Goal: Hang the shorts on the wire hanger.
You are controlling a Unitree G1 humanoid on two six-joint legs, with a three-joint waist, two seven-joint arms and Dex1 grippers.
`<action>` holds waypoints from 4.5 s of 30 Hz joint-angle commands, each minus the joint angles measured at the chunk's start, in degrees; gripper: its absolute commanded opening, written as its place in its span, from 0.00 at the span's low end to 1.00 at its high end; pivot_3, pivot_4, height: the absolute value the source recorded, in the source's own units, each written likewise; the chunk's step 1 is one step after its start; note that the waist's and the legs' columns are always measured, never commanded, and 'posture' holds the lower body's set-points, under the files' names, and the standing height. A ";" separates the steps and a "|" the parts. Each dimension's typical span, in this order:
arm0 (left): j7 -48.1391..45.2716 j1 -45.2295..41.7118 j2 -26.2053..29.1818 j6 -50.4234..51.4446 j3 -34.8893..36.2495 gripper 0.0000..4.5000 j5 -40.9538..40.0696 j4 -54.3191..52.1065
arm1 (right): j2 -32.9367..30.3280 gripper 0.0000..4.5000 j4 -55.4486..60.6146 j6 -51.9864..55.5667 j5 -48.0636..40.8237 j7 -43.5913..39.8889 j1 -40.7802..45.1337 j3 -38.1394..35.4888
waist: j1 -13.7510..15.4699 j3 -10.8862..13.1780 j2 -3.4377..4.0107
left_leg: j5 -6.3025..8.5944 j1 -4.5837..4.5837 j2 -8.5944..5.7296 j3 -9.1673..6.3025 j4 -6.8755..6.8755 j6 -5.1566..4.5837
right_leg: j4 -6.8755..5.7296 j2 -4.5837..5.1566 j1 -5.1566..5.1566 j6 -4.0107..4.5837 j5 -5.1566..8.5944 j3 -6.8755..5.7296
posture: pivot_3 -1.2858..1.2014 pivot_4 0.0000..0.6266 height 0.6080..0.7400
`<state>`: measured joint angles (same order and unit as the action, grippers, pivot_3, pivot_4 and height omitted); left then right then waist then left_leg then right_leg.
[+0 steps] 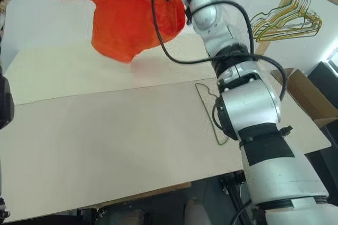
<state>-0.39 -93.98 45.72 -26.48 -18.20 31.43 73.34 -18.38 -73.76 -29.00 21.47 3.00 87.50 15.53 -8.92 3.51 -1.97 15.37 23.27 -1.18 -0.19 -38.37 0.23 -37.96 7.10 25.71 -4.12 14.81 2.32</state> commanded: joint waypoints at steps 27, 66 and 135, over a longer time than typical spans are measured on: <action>-81.09 128.19 18.82 42.15 57.74 0.01 -61.12 -120.10 | -15.08 0.00 10.98 -47.69 12.80 -29.89 -28.94 18.10 | -2.50 1.47 1.14 | 1.15 -3.45 -0.02 -1.21 -0.42 -1.22 | 0.94 -0.87 -3.56 -0.08 0.04 1.24 | 0.50 0.14 1.00; -50.79 71.79 6.56 67.28 31.20 0.46 -85.26 -104.93 | -28.89 0.50 57.85 85.60 -23.09 -43.41 -42.86 10.60 | 5.44 1.61 1.18 | 1.21 -2.12 -0.19 -1.04 -0.78 -1.17 | 0.94 -0.87 -2.35 0.04 -0.11 1.32 | 0.50 0.14 1.00; -62.41 42.42 6.57 65.70 21.35 0.47 -70.44 -72.23 | -26.50 0.00 69.89 20.28 -10.43 -31.58 -42.50 -7.64 | 0.02 1.62 0.80 | 0.61 -1.13 0.04 -1.15 -0.84 -0.20 | 0.88 -1.21 -1.47 0.14 -0.49 1.20 | 0.46 0.01 1.00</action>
<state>-60.95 -49.36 52.47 38.93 4.26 -40.19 -0.56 -44.75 -3.39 -0.98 9.48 -30.44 42.48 8.68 -8.90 5.13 -1.17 15.97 22.14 -1.14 -1.35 -39.21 0.03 -37.07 5.89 24.24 -3.99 14.31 3.52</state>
